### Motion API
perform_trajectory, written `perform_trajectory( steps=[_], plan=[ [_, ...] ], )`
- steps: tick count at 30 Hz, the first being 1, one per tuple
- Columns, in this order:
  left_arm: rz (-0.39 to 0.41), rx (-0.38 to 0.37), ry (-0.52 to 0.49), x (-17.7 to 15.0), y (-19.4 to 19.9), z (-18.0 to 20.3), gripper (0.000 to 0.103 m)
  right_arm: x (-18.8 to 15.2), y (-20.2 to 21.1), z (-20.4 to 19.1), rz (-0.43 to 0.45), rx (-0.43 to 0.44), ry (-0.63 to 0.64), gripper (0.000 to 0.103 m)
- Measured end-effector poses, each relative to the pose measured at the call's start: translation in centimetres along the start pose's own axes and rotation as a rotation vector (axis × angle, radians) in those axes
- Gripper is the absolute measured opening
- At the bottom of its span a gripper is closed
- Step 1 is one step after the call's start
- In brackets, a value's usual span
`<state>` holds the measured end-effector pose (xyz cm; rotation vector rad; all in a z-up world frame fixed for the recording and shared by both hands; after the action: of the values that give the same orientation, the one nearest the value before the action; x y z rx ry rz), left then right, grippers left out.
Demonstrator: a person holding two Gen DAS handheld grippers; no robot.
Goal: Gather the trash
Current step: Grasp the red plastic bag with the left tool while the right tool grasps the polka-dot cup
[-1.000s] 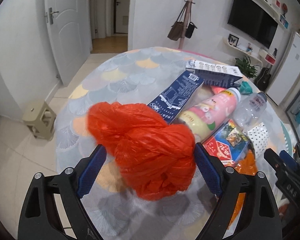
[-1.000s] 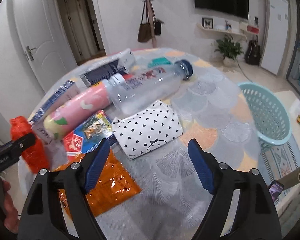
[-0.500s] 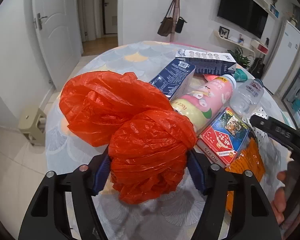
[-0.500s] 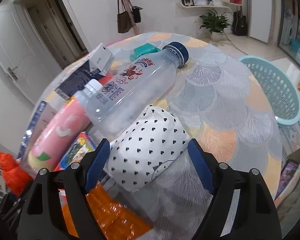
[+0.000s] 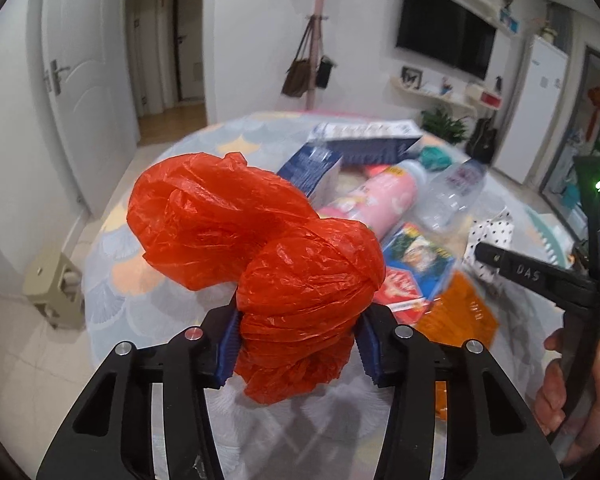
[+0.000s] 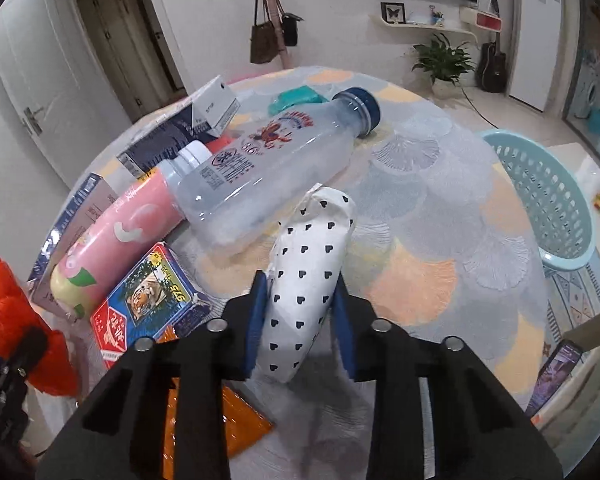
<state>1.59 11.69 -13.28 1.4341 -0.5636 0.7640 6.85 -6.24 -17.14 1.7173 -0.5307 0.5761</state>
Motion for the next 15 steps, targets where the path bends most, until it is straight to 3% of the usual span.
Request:
perform_trajectory(
  steps=[7, 15],
  plan=[
    [0.121, -0.155, -0.021, 1.2, 3.8, 1.4, 0.047, -0.2, 3.6, 1.2, 0.084, 0.032, 0.009, 0.021],
    [0.186, -0.239, -0.104, 3.8, 5.5, 5.8, 0.047, 1.7, 7.6, 2.9, 0.207, 0.023, 0.009, 0.021]
  ],
)
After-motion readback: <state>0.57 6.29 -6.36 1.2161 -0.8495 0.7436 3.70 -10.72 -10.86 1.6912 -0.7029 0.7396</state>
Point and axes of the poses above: each gripper's, at about its wrist camera, not at the fingertips, and y roughly against the way its jaws point, z to its right, x to its top, the point moved 2 cm from there along -y, roughly the way its jaws point, and after that the axes turned 2 degrees about z, right-handed, at the moved point
